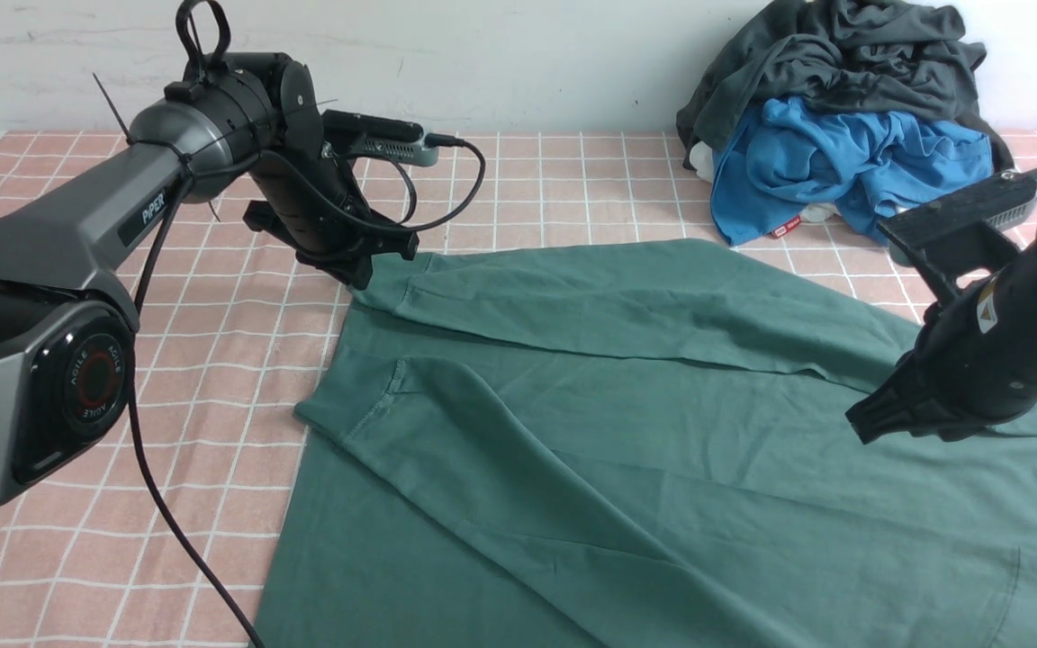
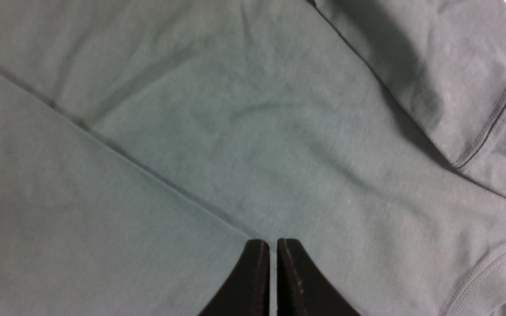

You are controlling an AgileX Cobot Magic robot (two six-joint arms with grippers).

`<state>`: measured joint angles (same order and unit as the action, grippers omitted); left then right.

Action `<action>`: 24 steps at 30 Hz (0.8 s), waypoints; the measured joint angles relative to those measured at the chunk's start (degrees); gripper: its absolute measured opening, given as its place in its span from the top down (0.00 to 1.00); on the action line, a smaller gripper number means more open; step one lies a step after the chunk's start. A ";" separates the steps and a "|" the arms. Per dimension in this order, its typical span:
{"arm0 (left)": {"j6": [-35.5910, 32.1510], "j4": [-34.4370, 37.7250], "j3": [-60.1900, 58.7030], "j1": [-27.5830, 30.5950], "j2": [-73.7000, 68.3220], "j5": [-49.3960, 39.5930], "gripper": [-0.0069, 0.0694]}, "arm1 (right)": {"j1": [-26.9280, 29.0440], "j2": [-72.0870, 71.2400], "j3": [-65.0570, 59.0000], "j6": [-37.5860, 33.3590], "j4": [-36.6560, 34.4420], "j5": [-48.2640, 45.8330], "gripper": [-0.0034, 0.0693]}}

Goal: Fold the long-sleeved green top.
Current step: Use the left arm to clamp the cuff farthest from it, then use the left arm to drag and drop the cuff onto the cuff closest to the left arm

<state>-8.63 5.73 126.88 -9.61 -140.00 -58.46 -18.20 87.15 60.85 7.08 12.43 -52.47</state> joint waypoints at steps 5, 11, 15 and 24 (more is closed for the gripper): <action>-0.79 1.39 0.00 0.00 0.43 -0.55 0.89 | 0.00 0.00 0.00 -0.25 0.00 0.00 0.92; -0.79 6.22 0.00 0.00 5.30 -5.89 0.89 | 0.00 -0.06 0.06 -0.86 1.68 -0.82 0.92; 0.25 7.76 0.00 0.00 9.99 -10.11 0.89 | 0.00 -1.67 0.06 -0.86 2.51 -2.33 0.92; 3.97 8.36 -18.23 0.00 32.89 -12.03 0.89 | 0.00 -15.78 0.06 -0.86 -1.26 -3.51 0.92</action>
<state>-4.66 14.09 108.65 -9.61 -107.11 -70.50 -18.20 71.37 60.92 6.22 11.17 -55.99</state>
